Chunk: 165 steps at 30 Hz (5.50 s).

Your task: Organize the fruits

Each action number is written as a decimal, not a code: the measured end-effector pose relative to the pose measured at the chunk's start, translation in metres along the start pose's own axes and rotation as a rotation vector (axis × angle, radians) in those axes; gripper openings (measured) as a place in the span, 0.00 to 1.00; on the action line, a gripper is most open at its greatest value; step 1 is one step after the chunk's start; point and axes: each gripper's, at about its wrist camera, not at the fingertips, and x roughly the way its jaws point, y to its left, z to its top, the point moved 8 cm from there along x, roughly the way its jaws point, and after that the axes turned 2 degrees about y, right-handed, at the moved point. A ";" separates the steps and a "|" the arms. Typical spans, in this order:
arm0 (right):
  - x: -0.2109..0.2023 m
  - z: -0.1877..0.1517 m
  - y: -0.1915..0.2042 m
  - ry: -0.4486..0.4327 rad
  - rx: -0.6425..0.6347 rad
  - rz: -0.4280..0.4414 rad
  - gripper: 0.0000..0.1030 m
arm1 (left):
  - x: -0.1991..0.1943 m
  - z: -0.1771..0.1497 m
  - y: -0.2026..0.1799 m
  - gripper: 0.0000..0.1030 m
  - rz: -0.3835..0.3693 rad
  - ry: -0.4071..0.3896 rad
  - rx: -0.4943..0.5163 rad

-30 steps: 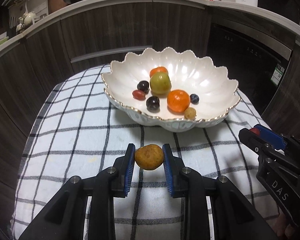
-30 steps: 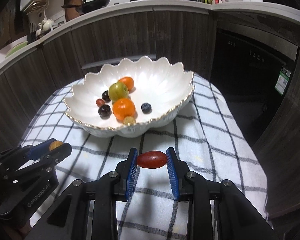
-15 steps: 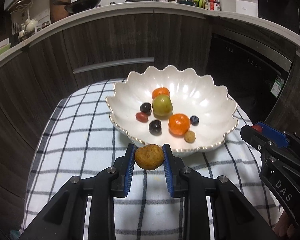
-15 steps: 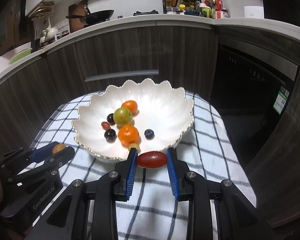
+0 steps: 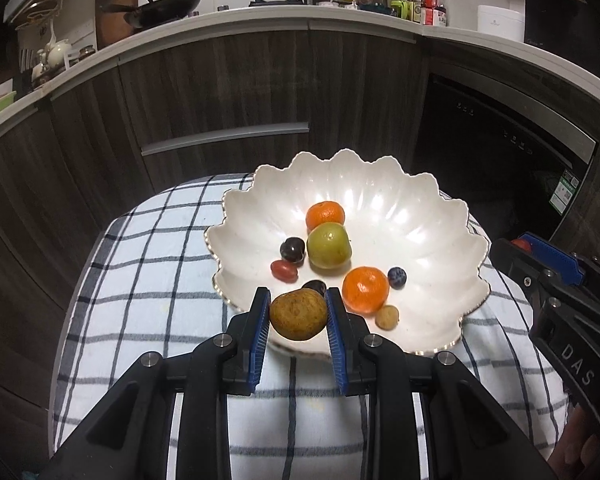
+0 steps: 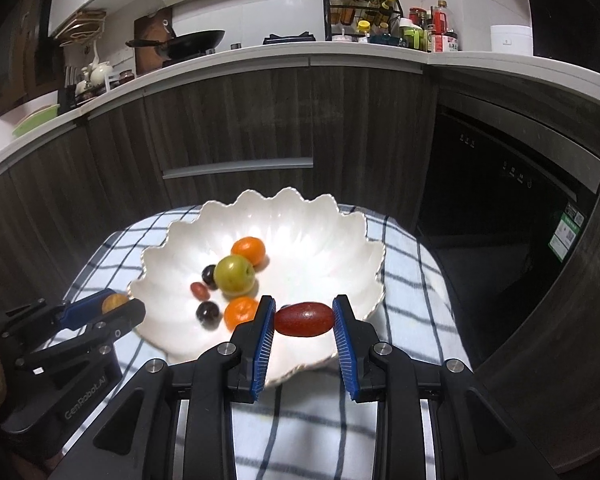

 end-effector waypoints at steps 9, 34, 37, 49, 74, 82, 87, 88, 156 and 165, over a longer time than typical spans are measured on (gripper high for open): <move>0.026 0.015 -0.013 0.010 0.012 -0.020 0.30 | 0.023 0.017 0.000 0.27 0.012 0.008 0.014; 0.092 0.025 -0.015 0.116 -0.011 -0.015 0.30 | 0.080 0.025 0.006 0.29 0.022 0.104 0.005; 0.092 0.025 -0.015 0.118 -0.011 -0.019 0.31 | 0.078 0.025 0.008 0.49 0.026 0.098 -0.007; 0.069 0.036 -0.019 0.039 0.000 -0.059 0.73 | 0.050 0.033 0.011 0.84 0.076 0.036 -0.011; -0.027 0.024 -0.005 -0.030 -0.001 -0.065 0.79 | -0.051 0.009 0.024 0.91 0.077 -0.058 -0.040; -0.054 0.010 0.011 -0.041 -0.007 -0.054 0.79 | -0.079 -0.013 0.037 0.91 0.086 -0.065 -0.053; -0.070 -0.004 0.020 -0.039 -0.010 -0.051 0.79 | -0.096 -0.031 0.048 0.94 0.107 -0.070 -0.057; -0.073 -0.008 0.022 -0.036 -0.014 -0.051 0.79 | -0.099 -0.035 0.050 0.94 0.108 -0.069 -0.061; -0.160 -0.107 0.041 -0.092 0.005 -0.049 0.79 | -0.167 -0.152 0.070 0.96 0.155 -0.106 -0.094; -0.160 -0.106 0.040 -0.095 0.005 -0.048 0.79 | -0.167 -0.152 0.070 0.96 0.155 -0.107 -0.094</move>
